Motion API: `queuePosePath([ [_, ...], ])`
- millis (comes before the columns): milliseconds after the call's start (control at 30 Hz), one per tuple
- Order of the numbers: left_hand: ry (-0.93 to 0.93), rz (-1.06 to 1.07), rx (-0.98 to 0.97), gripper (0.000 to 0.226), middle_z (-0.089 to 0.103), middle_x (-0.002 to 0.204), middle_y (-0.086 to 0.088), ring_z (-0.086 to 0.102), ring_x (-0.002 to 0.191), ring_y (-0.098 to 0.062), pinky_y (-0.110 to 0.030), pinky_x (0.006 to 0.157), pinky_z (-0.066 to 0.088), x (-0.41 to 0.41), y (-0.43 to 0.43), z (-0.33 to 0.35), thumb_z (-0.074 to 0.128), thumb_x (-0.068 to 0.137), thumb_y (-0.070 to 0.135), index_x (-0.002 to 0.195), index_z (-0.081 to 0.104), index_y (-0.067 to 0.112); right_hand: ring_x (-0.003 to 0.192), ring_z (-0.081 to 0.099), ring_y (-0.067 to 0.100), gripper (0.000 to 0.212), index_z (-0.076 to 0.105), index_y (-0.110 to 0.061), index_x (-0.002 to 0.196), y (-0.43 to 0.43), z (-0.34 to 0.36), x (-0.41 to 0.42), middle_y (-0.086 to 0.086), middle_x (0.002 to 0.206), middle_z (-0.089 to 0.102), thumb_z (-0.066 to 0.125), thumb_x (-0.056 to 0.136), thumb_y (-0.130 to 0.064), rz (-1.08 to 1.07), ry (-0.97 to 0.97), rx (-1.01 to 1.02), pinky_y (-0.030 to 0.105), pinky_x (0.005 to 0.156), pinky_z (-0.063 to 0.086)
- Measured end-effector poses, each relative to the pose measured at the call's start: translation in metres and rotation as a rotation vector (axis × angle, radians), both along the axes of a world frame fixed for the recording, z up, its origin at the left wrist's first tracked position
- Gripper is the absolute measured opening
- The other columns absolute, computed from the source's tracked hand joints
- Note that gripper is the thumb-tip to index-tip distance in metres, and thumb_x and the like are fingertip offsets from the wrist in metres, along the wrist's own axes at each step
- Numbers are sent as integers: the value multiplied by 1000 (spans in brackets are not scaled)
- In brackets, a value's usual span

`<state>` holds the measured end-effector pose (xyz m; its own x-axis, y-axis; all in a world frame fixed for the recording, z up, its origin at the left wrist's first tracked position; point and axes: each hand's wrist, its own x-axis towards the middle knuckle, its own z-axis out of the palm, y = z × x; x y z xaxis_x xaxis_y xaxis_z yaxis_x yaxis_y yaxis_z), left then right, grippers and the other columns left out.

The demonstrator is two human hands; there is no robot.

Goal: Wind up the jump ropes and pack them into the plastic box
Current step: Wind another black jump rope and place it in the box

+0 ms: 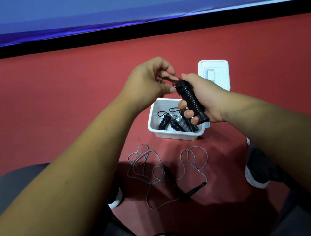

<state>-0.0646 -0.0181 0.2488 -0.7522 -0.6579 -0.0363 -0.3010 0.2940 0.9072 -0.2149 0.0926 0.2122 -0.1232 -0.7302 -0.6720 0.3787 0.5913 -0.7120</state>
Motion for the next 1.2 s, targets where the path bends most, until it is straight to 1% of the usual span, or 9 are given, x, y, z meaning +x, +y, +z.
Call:
queuePosePath([
  [100, 74, 98, 73, 33, 74, 88, -11, 70, 72, -18, -36, 71, 65, -1, 3, -4, 80, 79, -14, 103, 67, 4, 49, 40, 19, 41, 52, -26, 105, -1, 2, 0, 2, 67, 51, 41, 100, -64, -33, 57, -14, 26, 52, 34],
  [200, 170, 181, 268, 29, 71, 85, -6, 75, 77, -20, -31, 79, 63, -2, 8, -9, 75, 87, -11, 114, 69, -4, 46, 43, 20, 45, 56, -20, 104, -2, 3, 3, 4, 70, 54, 40, 101, -62, -73, 163, -28, 28, 51, 38],
  [367, 312, 418, 616, 26, 69, 100, -12, 77, 82, -25, -28, 81, 63, -8, 15, -16, 70, 95, -3, 121, 68, 3, 46, 48, 21, 49, 60, -17, 106, -3, 6, 9, 6, 80, 57, 39, 103, -61, -90, 290, -72, 29, 51, 42],
  [567, 263, 534, 604, 7, 73, 88, -14, 76, 69, -20, -26, 66, 64, -8, 17, -23, 68, 100, 8, 103, 67, 3, 45, 50, 20, 48, 58, -20, 104, -1, 5, 9, 5, 84, 59, 38, 105, -63, -61, 360, -72, 29, 50, 44],
  [700, 242, 639, 666, 2, 74, 77, -10, 73, 66, -16, -29, 79, 65, -7, 11, -29, 74, 94, 3, 94, 73, 1, 48, 52, 20, 43, 54, -22, 106, 2, 4, 9, 5, 86, 56, 36, 106, -61, 32, 446, -126, 30, 49, 44],
  [800, 256, 685, 721, 10, 77, 85, -14, 75, 75, -20, -31, 84, 64, -10, 8, -28, 75, 92, 1, 100, 75, -6, 52, 53, 23, 45, 52, -23, 112, 1, 0, 10, 4, 84, 55, 35, 102, -63, 102, 523, -166, 32, 48, 45],
  [933, 82, 566, 710, 29, 76, 84, -4, 70, 79, -22, -36, 86, 64, -13, 14, -25, 74, 95, 36, 102, 75, 8, 53, 58, 24, 52, 52, -24, 119, -3, -8, 10, 3, 83, 57, 36, 97, -68, 110, 568, -184, 37, 51, 48],
  [1067, 127, 542, 746, 18, 74, 73, -8, 69, 79, -23, -37, 90, 63, -15, 22, -25, 72, 98, 15, 107, 72, -1, 51, 56, 27, 57, 53, -12, 119, -6, -12, 11, 5, 79, 55, 37, 98, -62, 119, 571, -187, 36, 48, 47],
  [1200, 143, 565, 733, 6, 72, 69, -10, 69, 59, -15, -27, 75, 62, -16, 20, -24, 66, 94, -2, 92, 72, 0, 52, 54, 25, 51, 57, -10, 114, -4, -13, 13, 6, 76, 53, 36, 99, -55, 105, 512, -198, 35, 47, 46],
])
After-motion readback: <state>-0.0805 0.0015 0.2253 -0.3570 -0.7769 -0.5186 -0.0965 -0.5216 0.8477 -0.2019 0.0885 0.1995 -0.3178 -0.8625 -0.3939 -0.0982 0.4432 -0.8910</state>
